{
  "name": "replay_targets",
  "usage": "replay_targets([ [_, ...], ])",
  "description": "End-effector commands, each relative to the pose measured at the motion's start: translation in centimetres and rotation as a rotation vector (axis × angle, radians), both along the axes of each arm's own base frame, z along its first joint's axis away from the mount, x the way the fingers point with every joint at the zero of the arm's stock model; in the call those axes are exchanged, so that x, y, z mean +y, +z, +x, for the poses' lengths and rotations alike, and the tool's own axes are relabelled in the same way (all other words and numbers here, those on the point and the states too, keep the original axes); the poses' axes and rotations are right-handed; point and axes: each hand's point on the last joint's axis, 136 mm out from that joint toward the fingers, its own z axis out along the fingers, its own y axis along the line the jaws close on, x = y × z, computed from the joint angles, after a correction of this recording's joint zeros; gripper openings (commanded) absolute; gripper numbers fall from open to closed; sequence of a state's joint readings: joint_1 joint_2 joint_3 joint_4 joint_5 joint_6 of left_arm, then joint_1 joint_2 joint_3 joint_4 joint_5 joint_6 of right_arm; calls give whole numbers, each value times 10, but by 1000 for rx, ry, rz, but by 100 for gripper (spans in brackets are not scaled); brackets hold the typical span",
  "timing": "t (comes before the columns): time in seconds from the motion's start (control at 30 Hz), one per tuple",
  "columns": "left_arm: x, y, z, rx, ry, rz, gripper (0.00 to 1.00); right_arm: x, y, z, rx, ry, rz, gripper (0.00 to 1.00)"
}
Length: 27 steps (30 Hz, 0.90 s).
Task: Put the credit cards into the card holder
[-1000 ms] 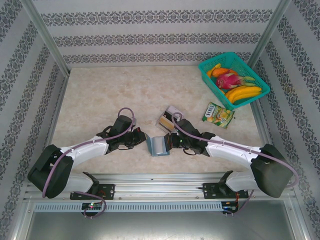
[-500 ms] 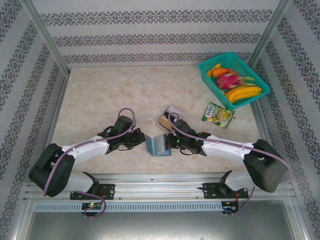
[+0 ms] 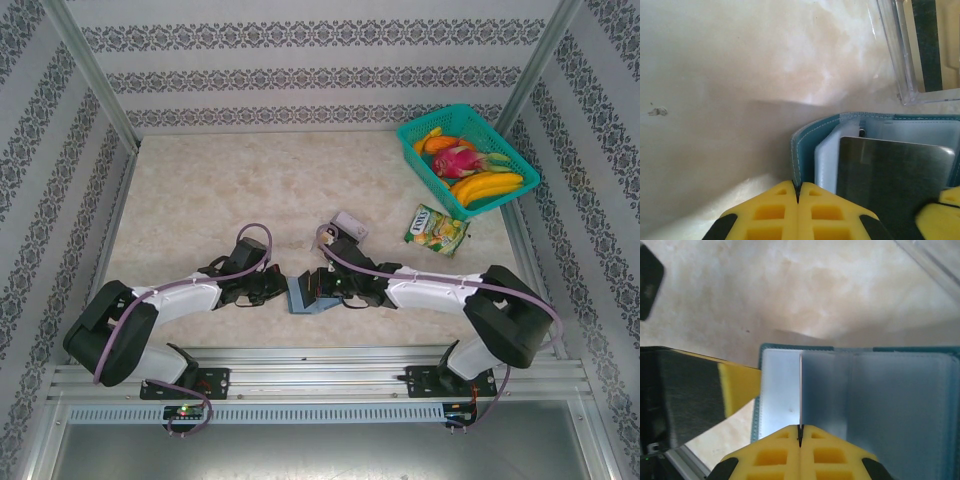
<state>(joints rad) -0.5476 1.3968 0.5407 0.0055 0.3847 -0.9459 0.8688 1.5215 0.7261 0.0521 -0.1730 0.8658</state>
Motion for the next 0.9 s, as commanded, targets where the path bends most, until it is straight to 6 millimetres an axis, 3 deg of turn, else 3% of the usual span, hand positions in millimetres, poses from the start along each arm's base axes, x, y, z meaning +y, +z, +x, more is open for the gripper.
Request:
replay_targets([
  [0.0, 15, -6, -6, 22, 16, 77, 8, 0, -3, 1, -1, -21, -27, 0],
  [0.07, 25, -5, -9, 21, 38, 116, 18, -3, -8, 1, 6, -23, -50, 0],
  [0.17, 35, 2, -12, 5, 62, 144, 25, -2, -11, -1, 18, -18, -44, 0],
  [0.2, 36, 6, -12, -4, 71, 143, 31, 0, -11, -1, 18, -21, -30, 0],
  [0.27, 34, 16, -10, -31, 74, 120, 34, 1, -12, -1, 24, -22, -25, 0],
  [0.4, 15, 37, -6, -91, 32, 3, 29, 0, -11, 0, 20, -28, -24, 0],
  [0.5, -1, 40, -4, -91, -19, -60, 27, -1, -9, 1, 18, -31, -22, 0],
  [0.7, -23, 29, -4, -51, -89, -124, 25, -2, -8, 1, 20, -37, -6, 0],
  [0.87, -15, -2, -5, 14, -49, -61, 20, -5, -1, 3, 9, -44, 7, 0],
])
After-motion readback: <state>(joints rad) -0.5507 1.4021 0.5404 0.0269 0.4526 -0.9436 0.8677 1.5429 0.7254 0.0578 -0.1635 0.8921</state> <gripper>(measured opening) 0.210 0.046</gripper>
